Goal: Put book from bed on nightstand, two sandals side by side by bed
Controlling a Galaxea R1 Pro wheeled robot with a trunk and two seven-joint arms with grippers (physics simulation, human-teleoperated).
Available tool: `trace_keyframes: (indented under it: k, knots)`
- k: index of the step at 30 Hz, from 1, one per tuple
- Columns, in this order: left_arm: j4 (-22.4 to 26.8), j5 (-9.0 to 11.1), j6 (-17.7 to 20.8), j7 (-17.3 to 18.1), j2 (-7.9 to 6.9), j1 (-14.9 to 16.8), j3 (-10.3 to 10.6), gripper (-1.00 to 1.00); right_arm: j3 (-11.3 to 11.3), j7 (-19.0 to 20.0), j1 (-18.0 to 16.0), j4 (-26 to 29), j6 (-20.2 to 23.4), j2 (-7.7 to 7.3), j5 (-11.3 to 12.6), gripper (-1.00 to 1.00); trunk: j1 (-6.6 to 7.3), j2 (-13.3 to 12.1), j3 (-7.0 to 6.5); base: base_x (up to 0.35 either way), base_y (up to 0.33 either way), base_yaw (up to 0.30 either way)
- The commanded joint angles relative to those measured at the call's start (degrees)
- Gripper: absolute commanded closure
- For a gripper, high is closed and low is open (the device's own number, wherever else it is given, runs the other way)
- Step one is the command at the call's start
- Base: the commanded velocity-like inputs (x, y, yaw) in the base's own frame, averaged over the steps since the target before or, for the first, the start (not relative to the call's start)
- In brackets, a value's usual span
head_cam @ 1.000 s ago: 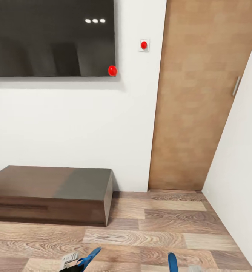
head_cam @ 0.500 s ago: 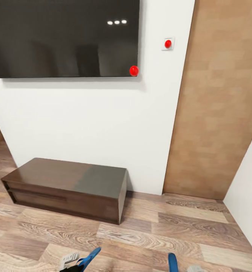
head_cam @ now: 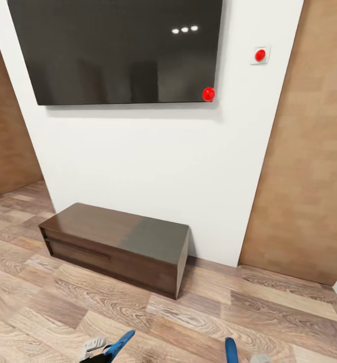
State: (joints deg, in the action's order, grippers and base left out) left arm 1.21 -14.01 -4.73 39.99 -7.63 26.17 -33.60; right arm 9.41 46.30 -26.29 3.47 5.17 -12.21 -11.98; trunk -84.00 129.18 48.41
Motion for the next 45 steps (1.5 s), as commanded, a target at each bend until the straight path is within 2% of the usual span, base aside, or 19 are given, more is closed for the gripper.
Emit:
trace_keyframes:
  k: [1, 45]
  knots:
    - [-0.1, -0.7, -0.5, 0.1, -0.01, 0.1, -0.3, 1.0, 0.5, 0.3, 0.0, 0.1, 0.5, -0.01, -0.3, 1.0, 0.01, 0.0, 0.06, 0.0, 0.0, 0.293]
    - [-0.1, -0.7, -0.5, 0.1, -0.01, 0.0, -0.3, 1.0, 0.5, 0.3, 0.0, 0.1, 0.5, -0.01, -0.3, 1.0, 0.01, 0.0, 0.06, 0.0, 0.0, 0.293]
